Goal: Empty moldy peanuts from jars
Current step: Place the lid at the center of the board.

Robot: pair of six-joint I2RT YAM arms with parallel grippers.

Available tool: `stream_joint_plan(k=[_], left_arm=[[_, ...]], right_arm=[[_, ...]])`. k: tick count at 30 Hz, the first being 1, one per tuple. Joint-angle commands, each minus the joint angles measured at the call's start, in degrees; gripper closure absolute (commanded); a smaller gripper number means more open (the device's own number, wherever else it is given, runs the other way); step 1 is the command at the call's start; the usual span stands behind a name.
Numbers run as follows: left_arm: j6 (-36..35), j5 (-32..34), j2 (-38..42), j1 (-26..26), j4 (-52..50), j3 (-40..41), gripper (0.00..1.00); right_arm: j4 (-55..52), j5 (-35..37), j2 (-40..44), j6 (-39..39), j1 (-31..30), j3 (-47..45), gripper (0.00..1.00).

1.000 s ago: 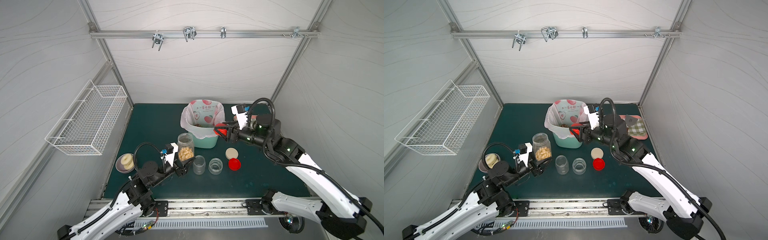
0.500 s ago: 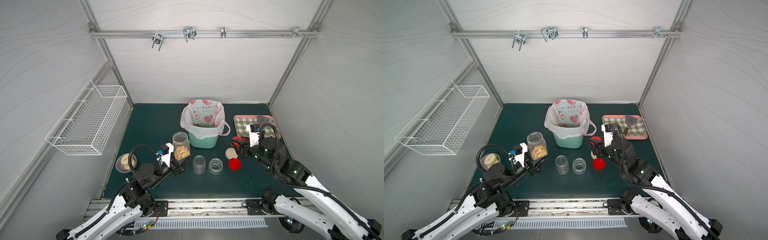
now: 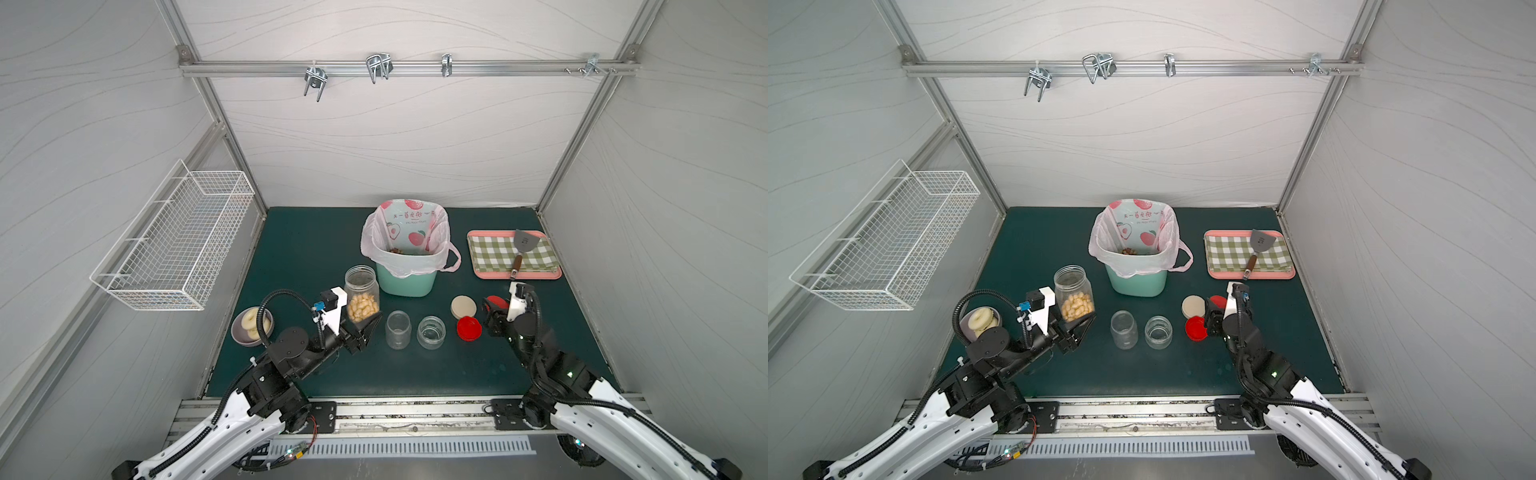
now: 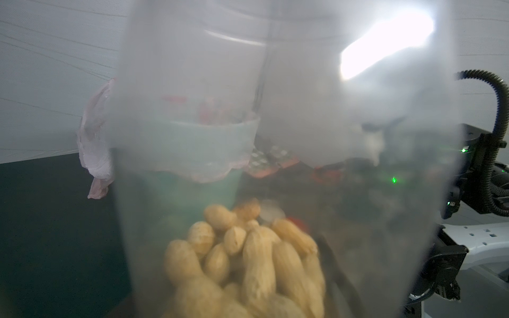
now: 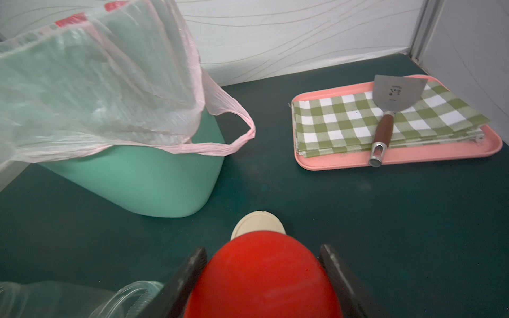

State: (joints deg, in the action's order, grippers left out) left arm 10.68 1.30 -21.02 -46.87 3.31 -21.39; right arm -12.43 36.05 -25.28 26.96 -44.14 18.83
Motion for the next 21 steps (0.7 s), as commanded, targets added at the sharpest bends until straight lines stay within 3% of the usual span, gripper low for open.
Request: stream_joint_plan(k=[1,8,21], left_arm=[[-0.92,0.63,0.50,0.05,2.93,-0.67,0.73],[-0.48,-0.09,-0.25,0.11,2.99,-0.77,0.73],[-0.22,-0.59,-1.65,0.07,4.56,-0.50,0.73]], right_arm=[[9.34,5.52,0.13,4.17,1.17,-4.01,0.62],[18.51,7.40,-9.25,7.43,3.50,-8.55,0.61],[34.13,8.84,-38.42,10.40,5.55,-6.83,0.63]])
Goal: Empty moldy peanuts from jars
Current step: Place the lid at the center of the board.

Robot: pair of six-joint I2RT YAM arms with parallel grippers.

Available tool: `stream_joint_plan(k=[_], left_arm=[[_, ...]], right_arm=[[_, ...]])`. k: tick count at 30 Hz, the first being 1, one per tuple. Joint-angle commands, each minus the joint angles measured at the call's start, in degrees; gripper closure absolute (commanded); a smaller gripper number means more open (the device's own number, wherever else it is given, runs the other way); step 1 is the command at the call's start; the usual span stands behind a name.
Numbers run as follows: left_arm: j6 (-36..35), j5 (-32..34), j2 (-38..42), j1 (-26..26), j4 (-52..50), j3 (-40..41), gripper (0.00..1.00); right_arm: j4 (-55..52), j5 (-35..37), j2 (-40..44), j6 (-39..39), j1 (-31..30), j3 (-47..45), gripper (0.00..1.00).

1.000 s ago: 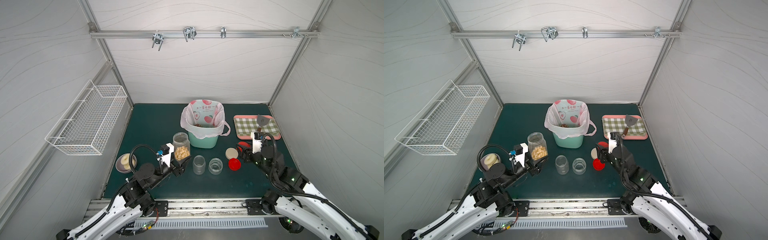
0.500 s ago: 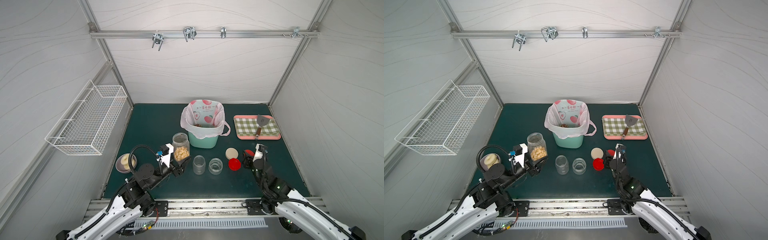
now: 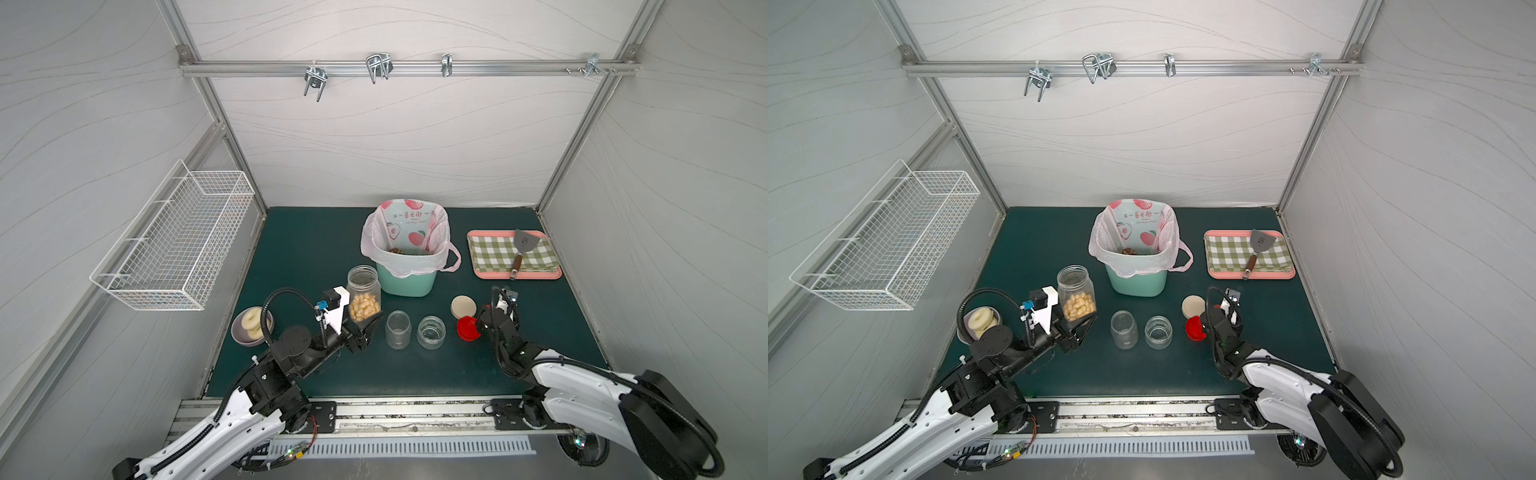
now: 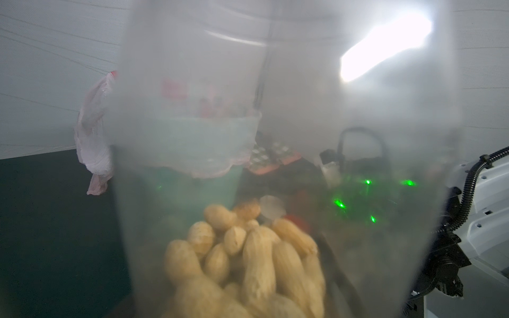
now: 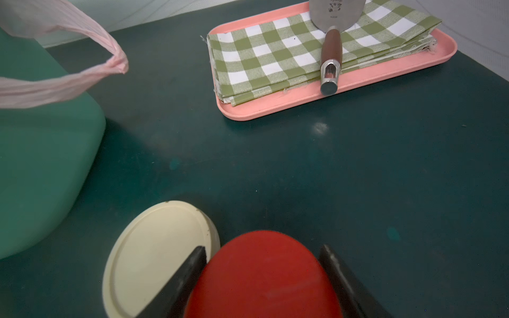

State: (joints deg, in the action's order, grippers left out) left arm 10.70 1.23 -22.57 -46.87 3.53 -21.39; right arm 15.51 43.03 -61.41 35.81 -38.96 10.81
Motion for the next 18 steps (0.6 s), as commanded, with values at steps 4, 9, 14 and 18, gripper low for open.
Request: stream_joint_plan(k=[4,9,14,18], left_arm=[[-0.15,-0.69,-0.37,0.07,4.47,-0.34,0.73],[0.07,-0.53,-0.50,0.04,5.16,-0.02,0.73],[0.11,-0.58,-1.41,0.05,5.43,-0.06,0.73],[0.29,-0.85,-1.67,0.03,5.94,0.05,0.73]], right_arm=[[8.08,1.75,-5.29,0.76,0.41,1.41,0.63],[11.07,1.73,-7.58,0.35,0.73,0.58,0.64],[14.61,1.69,-12.56,-0.31,1.33,0.73,0.64],[14.99,1.54,-14.94,-2.23,1.27,2.10,0.63]])
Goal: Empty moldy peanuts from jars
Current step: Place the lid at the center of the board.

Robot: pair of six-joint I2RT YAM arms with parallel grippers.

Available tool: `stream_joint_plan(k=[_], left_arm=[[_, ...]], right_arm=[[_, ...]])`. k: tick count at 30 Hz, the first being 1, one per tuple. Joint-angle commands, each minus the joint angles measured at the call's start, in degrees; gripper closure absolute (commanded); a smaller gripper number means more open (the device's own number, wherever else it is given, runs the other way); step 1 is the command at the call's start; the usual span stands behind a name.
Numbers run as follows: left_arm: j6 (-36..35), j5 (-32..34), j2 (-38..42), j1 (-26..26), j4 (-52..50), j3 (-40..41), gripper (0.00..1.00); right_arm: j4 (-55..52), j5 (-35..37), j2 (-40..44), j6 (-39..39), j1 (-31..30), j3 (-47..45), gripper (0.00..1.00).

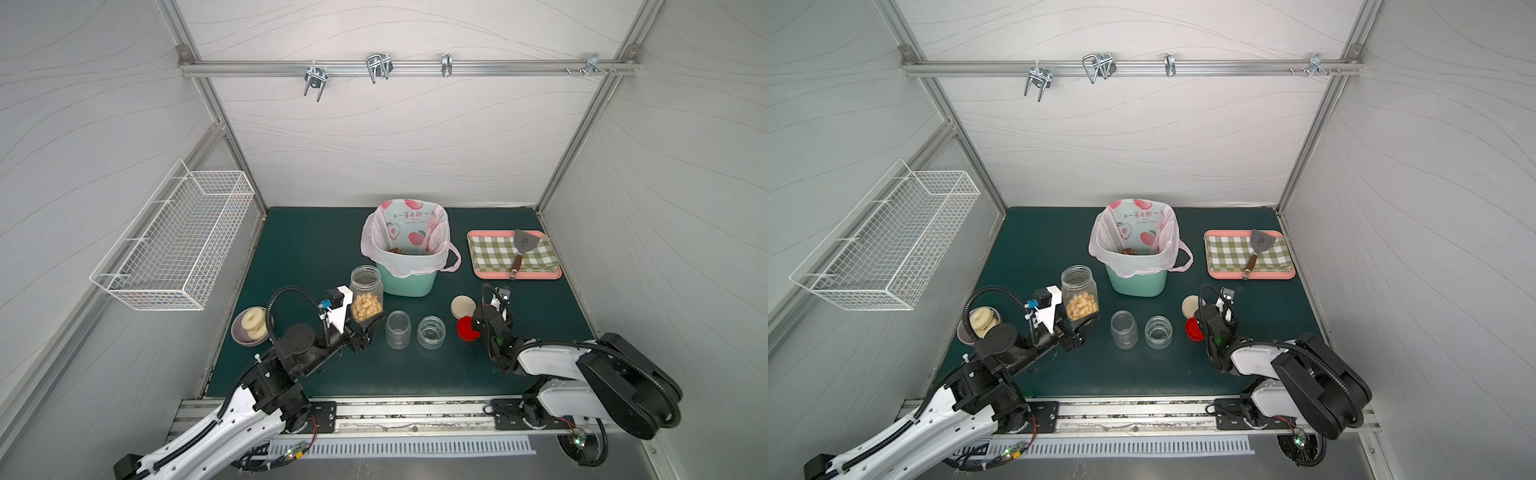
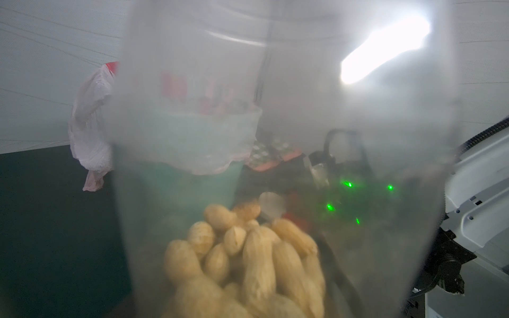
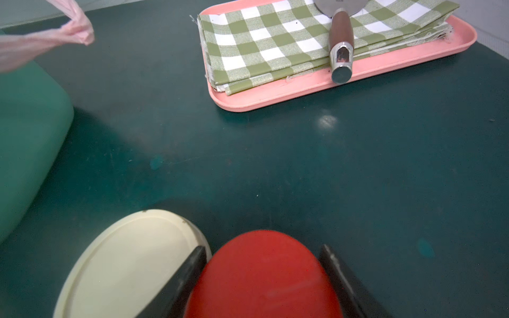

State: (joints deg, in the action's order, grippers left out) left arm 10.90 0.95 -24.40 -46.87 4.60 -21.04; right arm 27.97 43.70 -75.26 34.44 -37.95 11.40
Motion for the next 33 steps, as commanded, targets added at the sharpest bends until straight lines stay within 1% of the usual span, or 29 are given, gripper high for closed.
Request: stream_joint_plan(k=[1,4,6,8,14,23,29,33], left_arm=[[0.15,-0.57,0.10,0.08,4.86,-0.24,0.73],[0.09,-0.58,0.15,0.03,4.84,-0.16,0.73],[0.09,-0.55,0.06,0.03,5.03,-0.14,0.73],[0.09,-0.68,0.06,0.04,5.07,-0.15,0.73],[0.18,-0.95,0.53,0.03,4.75,-0.06,0.73],[-0.08,-0.49,3.30,0.06,3.33,0.12,0.73],[-0.09,-0.61,3.40,0.08,3.22,0.12,0.73],[-0.17,-0.69,3.54,0.06,3.19,0.12,0.73]], right_arm=[[2.33,0.86,-0.96,-0.85,0.25,1.52,0.62],[0.92,1.34,-0.08,0.01,0.31,1.62,0.55],[0.02,1.47,0.20,0.16,0.33,1.76,0.43],[-0.70,1.46,0.22,0.17,0.34,1.96,0.36],[-3.21,1.65,-0.08,1.31,0.46,3.00,0.35],[-6.61,1.82,-1.15,2.37,0.77,5.01,0.34],[-7.57,0.36,-0.88,2.72,1.63,5.23,0.29],[-7.66,-0.65,-0.39,2.95,2.26,5.04,0.23]])
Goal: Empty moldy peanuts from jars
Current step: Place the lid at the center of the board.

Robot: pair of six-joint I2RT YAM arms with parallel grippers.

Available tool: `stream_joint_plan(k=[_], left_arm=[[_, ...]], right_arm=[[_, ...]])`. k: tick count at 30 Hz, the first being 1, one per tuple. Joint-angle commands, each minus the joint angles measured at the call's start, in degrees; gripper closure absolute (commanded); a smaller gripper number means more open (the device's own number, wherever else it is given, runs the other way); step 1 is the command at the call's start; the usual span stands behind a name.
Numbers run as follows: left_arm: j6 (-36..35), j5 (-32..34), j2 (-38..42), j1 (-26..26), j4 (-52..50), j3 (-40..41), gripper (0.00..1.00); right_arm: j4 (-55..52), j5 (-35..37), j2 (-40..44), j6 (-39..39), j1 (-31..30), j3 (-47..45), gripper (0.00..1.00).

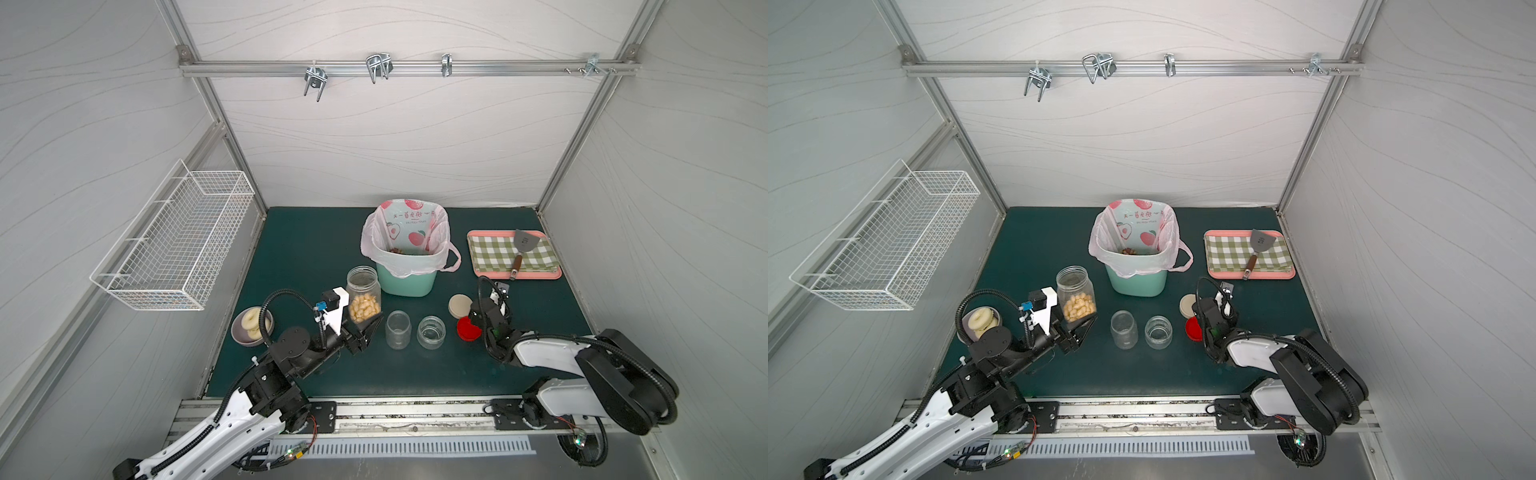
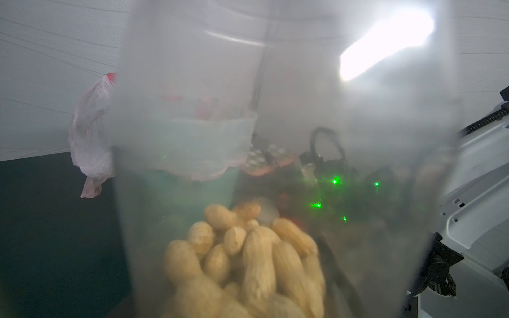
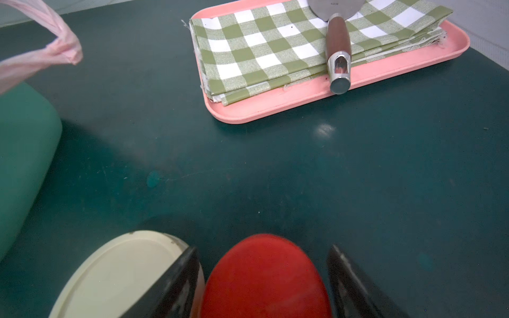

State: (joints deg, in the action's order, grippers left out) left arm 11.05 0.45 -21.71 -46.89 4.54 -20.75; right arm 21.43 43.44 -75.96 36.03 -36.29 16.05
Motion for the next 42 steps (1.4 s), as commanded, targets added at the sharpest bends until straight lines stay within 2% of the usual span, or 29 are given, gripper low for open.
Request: stream_joint_plan(k=[1,14,20,22,24,26,31,37,42], left_arm=[[-0.33,-0.18,0.88,0.10,3.20,-0.16,0.73],[-0.24,-0.29,0.64,0.13,3.55,-0.08,0.73],[-0.32,-0.27,0.61,0.05,3.46,-0.08,0.73],[-0.33,-0.13,0.75,0.10,3.29,-0.08,0.73],[-0.41,-0.05,0.86,0.05,3.09,-0.10,0.73],[-0.41,-0.06,0.97,0.13,3.14,-0.08,0.73],[-0.41,-0.08,0.80,0.07,3.14,0.01,0.73],[-0.41,-0.20,1.23,0.10,2.98,0.01,0.73],[-0.07,-0.65,1.93,0.07,3.26,-0.15,0.73]], right_arm=[[-1.13,-0.69,0.44,1.37,0.84,0.33,0.22],[-5.60,-5.75,8.83,1.14,3.13,-0.04,0.20],[-5.38,-7.73,7.81,0.97,3.93,0.34,0.18],[-5.64,-7.82,8.01,0.99,4.00,0.38,0.15],[-6.78,-7.76,8.82,1.30,4.00,0.56,0.06],[-8.13,-7.73,10.21,1.61,4.10,0.73,0.01],[-11.47,-10.00,15.30,0.86,4.47,1.38,0.01],[-16.76,-18.06,19.09,-3.62,5.53,5.25,0.01],[-17.11,-28.83,20.93,-9.01,5.62,7.26,0.01]])
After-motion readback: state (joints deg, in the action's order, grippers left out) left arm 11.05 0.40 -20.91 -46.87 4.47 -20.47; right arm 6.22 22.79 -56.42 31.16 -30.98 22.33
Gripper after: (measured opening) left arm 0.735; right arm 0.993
